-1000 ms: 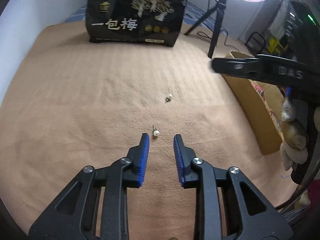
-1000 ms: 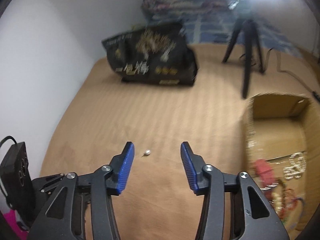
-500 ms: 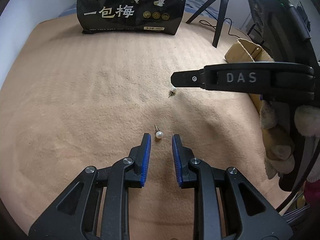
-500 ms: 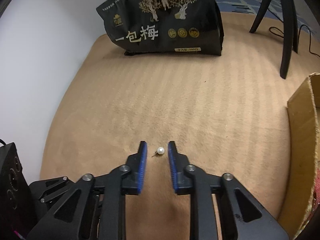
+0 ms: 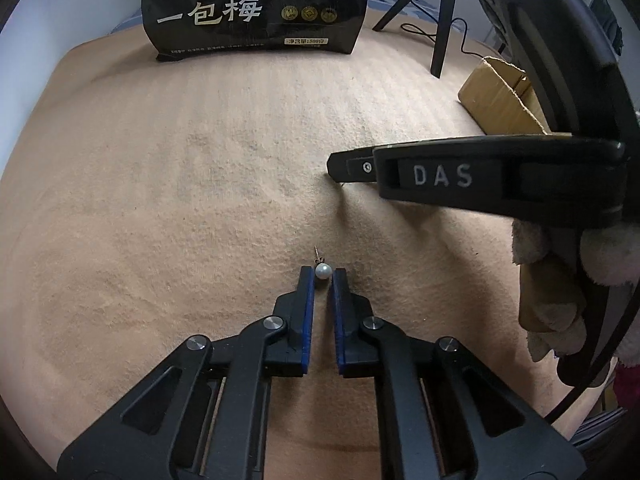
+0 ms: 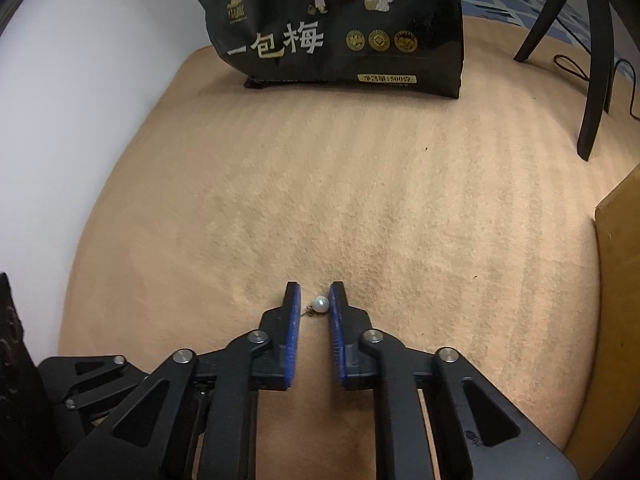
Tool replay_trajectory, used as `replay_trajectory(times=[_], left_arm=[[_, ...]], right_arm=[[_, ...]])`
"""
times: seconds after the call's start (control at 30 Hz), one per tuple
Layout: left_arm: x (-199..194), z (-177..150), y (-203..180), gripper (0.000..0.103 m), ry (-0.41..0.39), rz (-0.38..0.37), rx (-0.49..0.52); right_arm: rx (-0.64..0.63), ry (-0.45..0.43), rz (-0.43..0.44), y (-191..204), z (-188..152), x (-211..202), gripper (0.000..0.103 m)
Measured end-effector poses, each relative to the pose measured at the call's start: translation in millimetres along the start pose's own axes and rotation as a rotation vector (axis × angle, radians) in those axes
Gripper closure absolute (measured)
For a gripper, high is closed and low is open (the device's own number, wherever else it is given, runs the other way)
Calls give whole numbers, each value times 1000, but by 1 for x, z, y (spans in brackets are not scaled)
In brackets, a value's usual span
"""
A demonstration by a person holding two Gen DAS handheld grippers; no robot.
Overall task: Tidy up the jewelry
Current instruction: 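Grasp one pearl earring with the left tool while the right tool grasps the other, then carry both pearl earrings over the cardboard box with both tools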
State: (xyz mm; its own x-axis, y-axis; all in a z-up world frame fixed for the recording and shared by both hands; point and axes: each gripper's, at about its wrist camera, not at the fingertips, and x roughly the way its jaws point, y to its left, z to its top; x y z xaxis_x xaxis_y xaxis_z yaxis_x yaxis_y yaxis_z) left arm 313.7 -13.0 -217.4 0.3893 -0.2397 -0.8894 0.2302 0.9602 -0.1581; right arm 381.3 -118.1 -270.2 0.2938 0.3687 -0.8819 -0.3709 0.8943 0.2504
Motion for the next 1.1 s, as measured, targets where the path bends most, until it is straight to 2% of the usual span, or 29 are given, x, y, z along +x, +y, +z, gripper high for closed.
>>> replay_trajectory(times=[0.3,0.53,0.8,1.1], left_arm=[[-2,-2,0,98,-15,16,20],[-9,-5,0,98,-30,27,26],[-29,-2,-1,98,-78,24,6],[-66,20,-22,98,-192,-22,-22]], right_arm=[[2,-9,-4,0,-4,-4,94],[2,-32,-1,-6,-10,-25,94],[-2,-92,-14,-13,-15,-68,94],[-1,-195,-52,-32,-28,-139,94]])
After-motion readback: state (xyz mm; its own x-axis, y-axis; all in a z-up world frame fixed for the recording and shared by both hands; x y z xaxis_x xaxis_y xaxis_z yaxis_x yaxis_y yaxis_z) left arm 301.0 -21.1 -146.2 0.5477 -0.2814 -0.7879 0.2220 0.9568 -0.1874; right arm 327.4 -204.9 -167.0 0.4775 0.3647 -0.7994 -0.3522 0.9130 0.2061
